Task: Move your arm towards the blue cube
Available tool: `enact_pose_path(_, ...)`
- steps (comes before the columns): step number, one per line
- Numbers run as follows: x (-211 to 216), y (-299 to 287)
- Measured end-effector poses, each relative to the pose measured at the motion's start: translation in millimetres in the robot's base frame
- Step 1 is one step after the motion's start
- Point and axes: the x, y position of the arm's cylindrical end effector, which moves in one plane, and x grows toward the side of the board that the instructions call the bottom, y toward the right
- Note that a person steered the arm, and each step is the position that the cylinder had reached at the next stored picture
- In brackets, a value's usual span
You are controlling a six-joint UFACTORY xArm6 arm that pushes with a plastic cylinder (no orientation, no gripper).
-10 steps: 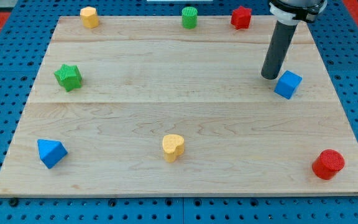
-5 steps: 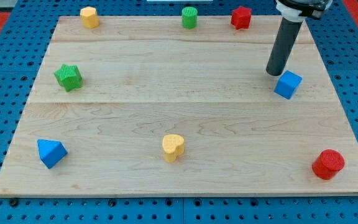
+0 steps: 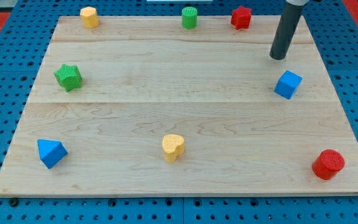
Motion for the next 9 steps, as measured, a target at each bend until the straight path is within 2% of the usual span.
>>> enact_pose_path(2, 29.5, 27.6)
enact_pose_path(6, 31.2, -1.8)
enact_pose_path(7, 33.9, 16.5)
enact_pose_path(8, 49.4, 48.8)
enact_pose_path(9, 91.5, 28.2)
